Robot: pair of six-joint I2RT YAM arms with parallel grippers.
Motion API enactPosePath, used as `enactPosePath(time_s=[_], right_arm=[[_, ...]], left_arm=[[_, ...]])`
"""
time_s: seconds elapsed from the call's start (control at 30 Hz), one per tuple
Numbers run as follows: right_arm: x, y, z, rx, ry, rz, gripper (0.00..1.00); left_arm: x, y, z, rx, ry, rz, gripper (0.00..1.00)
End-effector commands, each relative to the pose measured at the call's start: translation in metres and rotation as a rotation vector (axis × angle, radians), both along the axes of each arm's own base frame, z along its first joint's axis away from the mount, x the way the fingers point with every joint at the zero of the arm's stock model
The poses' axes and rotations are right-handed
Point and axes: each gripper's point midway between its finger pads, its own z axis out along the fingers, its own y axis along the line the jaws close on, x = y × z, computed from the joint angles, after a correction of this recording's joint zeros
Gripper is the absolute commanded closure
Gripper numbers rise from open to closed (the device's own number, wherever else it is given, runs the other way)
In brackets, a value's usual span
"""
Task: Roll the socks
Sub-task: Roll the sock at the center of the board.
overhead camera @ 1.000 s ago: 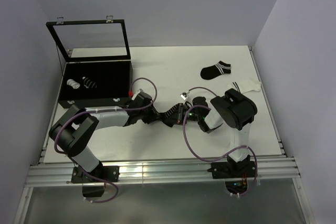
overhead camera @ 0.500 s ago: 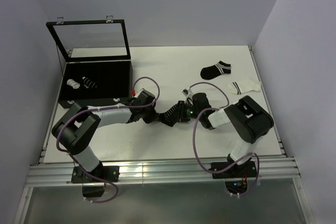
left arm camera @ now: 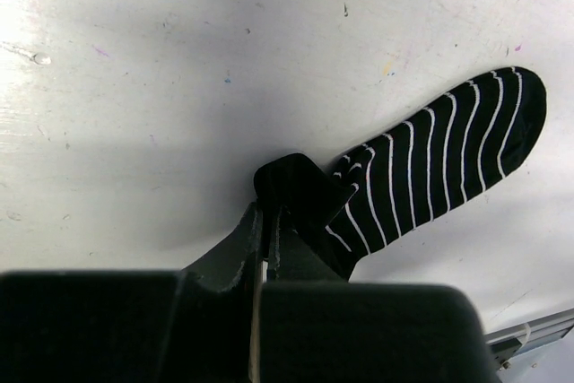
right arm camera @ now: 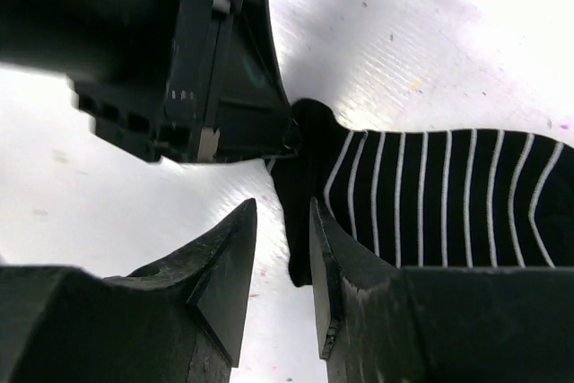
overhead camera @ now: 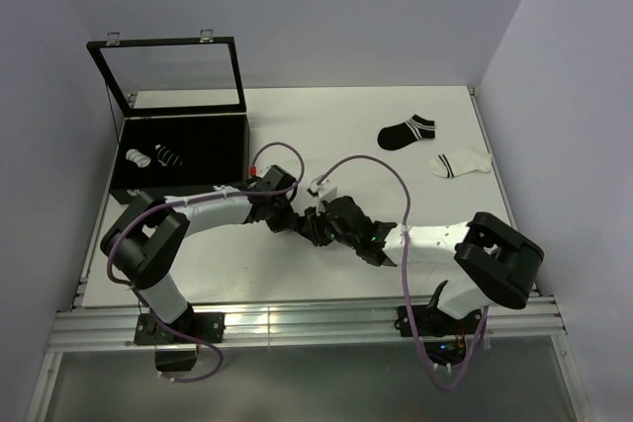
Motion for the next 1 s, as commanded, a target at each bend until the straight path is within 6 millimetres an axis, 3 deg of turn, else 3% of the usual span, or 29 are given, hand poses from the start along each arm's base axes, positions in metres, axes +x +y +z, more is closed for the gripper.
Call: enactPosePath(time_s=[0.0, 0.37, 0.57, 0.67, 0.83, 0.97], right_arm=[[0.013, -0.003, 0.001, -0.139, -0.157, -0.049, 0.62], [-0.003, 0.025, -0.007, -0.306, -0.312, -0.008, 0.62], [-0.007, 0.031, -0.027, -0.393, -0.315, 0.012, 0.62], [-0.007, 0.026, -0.046, -0.457, -0.295, 0.001, 0.62], [-0.005, 0.014, -0.062, -0.52, -0.274, -0.045, 0.67], [-0.007, 0.007, -0.072, -0.535, -0.236, -0.051, 0.79]], left_arm=[[-0.006, 0.004, -0.002, 0.043, 0.026, -0.033, 1.0], [-0.006, -0.001, -0.003, 0.041, 0.045, -0.056, 1.0], [-0.008, -0.001, -0.005, 0.042, 0.05, -0.061, 1.0], [-0.008, -0.002, -0.004, 0.03, 0.056, -0.065, 0.99], [-0.007, -0.001, -0.003, 0.03, 0.056, -0.069, 1.0], [-0.005, 0.004, 0.0, 0.025, 0.052, -0.063, 1.0]])
